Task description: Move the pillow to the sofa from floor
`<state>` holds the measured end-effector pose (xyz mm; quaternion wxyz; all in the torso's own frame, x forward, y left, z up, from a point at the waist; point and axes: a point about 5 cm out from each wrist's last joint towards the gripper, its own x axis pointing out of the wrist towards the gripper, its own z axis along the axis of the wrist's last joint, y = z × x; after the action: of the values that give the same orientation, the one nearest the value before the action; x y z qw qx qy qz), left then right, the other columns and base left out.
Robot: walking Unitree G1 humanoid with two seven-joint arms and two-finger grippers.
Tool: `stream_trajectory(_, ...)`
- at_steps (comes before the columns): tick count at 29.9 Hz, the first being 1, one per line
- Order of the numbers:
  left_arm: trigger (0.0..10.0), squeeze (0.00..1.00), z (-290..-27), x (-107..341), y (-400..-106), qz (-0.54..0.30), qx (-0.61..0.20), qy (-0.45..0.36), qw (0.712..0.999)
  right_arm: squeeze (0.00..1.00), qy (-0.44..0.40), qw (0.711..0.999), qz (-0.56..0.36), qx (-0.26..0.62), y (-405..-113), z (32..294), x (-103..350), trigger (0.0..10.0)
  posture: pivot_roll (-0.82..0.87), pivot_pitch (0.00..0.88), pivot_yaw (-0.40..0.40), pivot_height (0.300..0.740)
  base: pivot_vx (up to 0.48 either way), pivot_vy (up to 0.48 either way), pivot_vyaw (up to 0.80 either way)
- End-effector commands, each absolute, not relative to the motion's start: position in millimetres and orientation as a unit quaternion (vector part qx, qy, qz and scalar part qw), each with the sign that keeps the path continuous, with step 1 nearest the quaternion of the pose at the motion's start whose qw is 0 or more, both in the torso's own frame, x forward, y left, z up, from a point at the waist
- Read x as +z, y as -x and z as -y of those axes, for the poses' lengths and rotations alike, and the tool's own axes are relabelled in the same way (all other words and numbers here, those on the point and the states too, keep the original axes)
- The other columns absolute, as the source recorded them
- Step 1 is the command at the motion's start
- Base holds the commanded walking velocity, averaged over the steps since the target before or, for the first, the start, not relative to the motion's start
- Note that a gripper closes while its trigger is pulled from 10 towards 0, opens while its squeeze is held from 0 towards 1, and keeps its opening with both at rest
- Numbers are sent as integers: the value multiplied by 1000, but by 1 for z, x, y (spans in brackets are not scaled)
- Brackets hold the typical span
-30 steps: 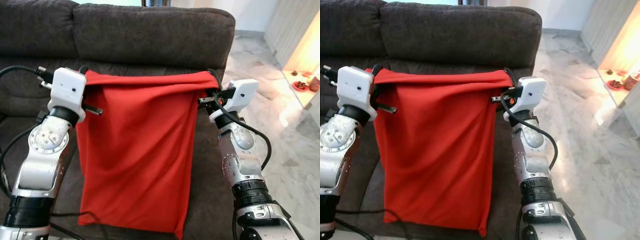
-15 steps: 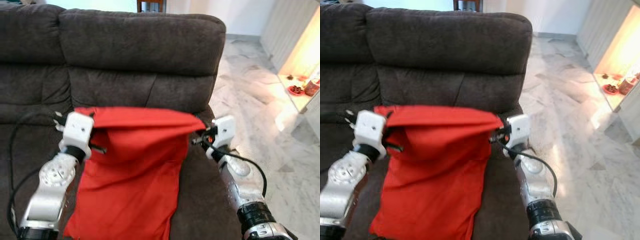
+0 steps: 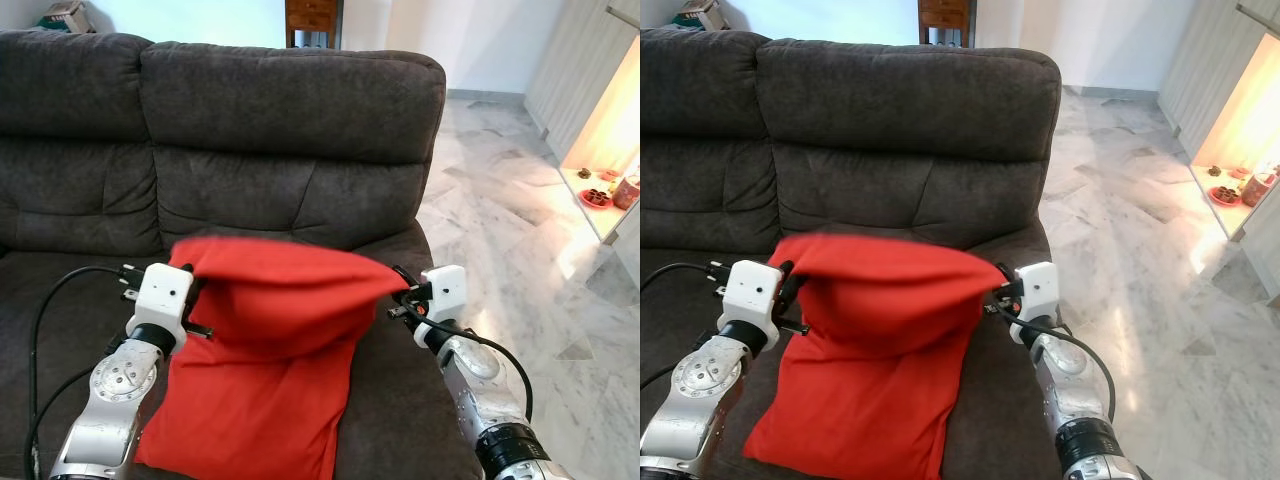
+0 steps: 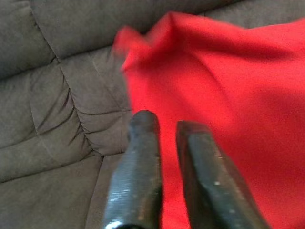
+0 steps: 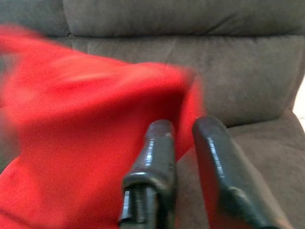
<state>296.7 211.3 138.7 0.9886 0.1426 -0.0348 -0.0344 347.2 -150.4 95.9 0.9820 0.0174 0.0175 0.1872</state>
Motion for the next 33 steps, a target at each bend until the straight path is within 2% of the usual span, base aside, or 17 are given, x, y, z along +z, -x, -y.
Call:
stream_trajectory(1, 10000, 1000, -212, 131, -294, 27, -32, -137, 990, 1000, -21, 984, -35, 172, -342, 156, 85, 10000, 122, 118, -19, 740, 0, 0, 0)
stream_trajectory(3, 10000, 1000, -212, 127, -293, 20, -31, -136, 990, 988, -18, 985, -38, 169, -341, 157, 83, 10000, 120, 118, -18, 740, 0, 0, 0)
stream_trajectory(4, 10000, 1000, -211, 120, -291, 7, -33, -133, 990, 0, -16, 986, -42, 158, -340, 160, 80, 10000, 119, 117, -17, 740, 0, 0, 0)
stream_trajectory(6, 10000, 1000, -210, 117, -291, 2, -36, -131, 991, 0, -16, 987, -43, 153, -340, 161, 79, 10000, 119, 117, -17, 740, 0, 0, 0)
stream_trajectory(7, 10000, 678, -210, 113, -290, -3, -37, -129, 991, 0, -18, 988, -48, 143, -339, 163, 77, 10000, 116, 108, -15, 740, 0, 0, 0)
stream_trajectory(8, 10000, 0, -211, 105, -290, -16, -35, -128, 991, 0, -16, 991, -61, 120, -337, 169, 70, 10000, 109, 96, -13, 740, 0, 0, 0)
stream_trajectory(10, 10000, 0, -213, 97, -290, -29, -32, -127, 991, 0, -13, 992, -76, 96, -333, 176, 63, 10000, 109, 96, -13, 740, 0, 0, 0)
stream_trajectory(11, 10000, 0, -215, 88, -290, -44, -29, -119, 991, 0, -21, 993, -90, 76, -329, 181, 56, 10000, 105, 68, -9, 740, 0, 0, 0)
stream_trajectory(13, 10000, 0, -215, 57, -288, -104, -35, -115, 987, 0, -50, 989, -135, 15, -311, 198, 32, 10000, 90, 41, 0, 740, 0, 0, 0)
stream_trajectory(14, 10000, 0, -215, 29, -281, -163, -39, -113, 979, 0, -62, 981, -180, -34, -292, 212, 10, 10000, 80, 27, 7, 740, 0, 0, 0)
stream_trajectory(17, 10000, 0, -216, 18, -277, -190, -36, -107, 975, 0, -71, 976, -199, -56, -282, 218, 0, 10000, 66, 10, 16, 740, 0, 0, 0)
stream_trajectory(19, 10000, 0, -217, -10, -260, -259, -32, -107, 960, 0, -95, 956, -250, -121, -255, 232, -23, 10000, 31, 0, 35, 740, 0, 0, 0)
stream_trajectory(20, 10000, 0, -217, -10, -260, -259, -32, -107, 960, 0, -95, 956, -250, -121, -255, 232, -23, 10000, 31, 0, 35, 740, 0, 0, 0)
stream_trajectory(22, 10000, 0, -217, -30, -244, -309, -29, -102, 945, 0, -112, 937, -285, -166, -233, 239, -39, 10000, 18, 0, 45, 740, 0, 0, 0)
stream_trajectory(33, 10000, 0, -206, -68, -202, -409, -34, -89, 908, 0, -84, 898, -394, -178, -188, 232, -72, 10000, -40, 0, 65, 740, 0, 0, 0)
